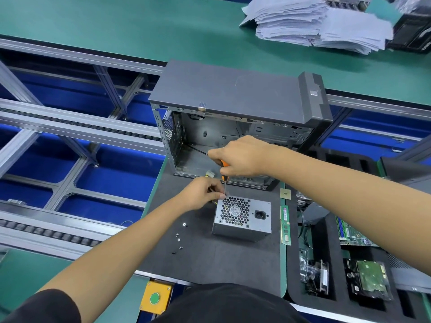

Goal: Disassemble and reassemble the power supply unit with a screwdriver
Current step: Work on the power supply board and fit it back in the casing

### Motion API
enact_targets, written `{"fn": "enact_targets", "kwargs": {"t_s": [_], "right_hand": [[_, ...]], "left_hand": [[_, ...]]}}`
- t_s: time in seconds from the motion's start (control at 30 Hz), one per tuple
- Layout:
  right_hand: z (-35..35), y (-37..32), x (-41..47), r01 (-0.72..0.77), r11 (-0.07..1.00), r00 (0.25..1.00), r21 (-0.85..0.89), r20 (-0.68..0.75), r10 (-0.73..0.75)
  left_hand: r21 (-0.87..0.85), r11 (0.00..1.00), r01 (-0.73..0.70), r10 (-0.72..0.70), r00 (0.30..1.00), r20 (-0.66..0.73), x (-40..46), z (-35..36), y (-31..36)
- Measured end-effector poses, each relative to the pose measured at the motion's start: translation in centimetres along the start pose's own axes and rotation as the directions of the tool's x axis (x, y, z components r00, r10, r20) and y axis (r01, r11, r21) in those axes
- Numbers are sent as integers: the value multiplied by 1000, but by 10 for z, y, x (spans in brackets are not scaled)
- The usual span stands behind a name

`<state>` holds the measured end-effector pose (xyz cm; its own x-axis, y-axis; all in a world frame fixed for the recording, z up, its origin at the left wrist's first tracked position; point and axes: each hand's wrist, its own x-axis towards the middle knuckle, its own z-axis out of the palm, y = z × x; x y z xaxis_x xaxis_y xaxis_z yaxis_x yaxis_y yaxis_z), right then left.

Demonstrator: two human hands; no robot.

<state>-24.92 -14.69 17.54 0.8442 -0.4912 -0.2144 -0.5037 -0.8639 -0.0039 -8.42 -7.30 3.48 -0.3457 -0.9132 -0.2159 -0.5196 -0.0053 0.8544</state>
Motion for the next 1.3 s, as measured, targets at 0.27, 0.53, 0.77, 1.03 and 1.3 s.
{"fn": "enact_targets", "kwargs": {"t_s": [0.27,0.53,0.77,1.03,1.3], "right_hand": [[-3,-6,-5,67,971,995,230,51,-81],[2,-8,-9,12,956,999,293,26,-20],[4,-10,-8,40,998,998,55,-48,-37],[1,-13,-7,127,959,992,255,-27,-125],[-1,-15,-11,100,961,994,259,13,-107]], "left_hand": [[-328,934,143,-144,989,21,-8,4,-5],[-694,671,259,-364,931,-4,-28,47,-14],[-824,531,199,-412,910,-46,-32,61,-11],[-833,506,223,-414,910,-8,-31,57,-8],[-817,523,242,-417,909,2,-31,55,-7]]}}
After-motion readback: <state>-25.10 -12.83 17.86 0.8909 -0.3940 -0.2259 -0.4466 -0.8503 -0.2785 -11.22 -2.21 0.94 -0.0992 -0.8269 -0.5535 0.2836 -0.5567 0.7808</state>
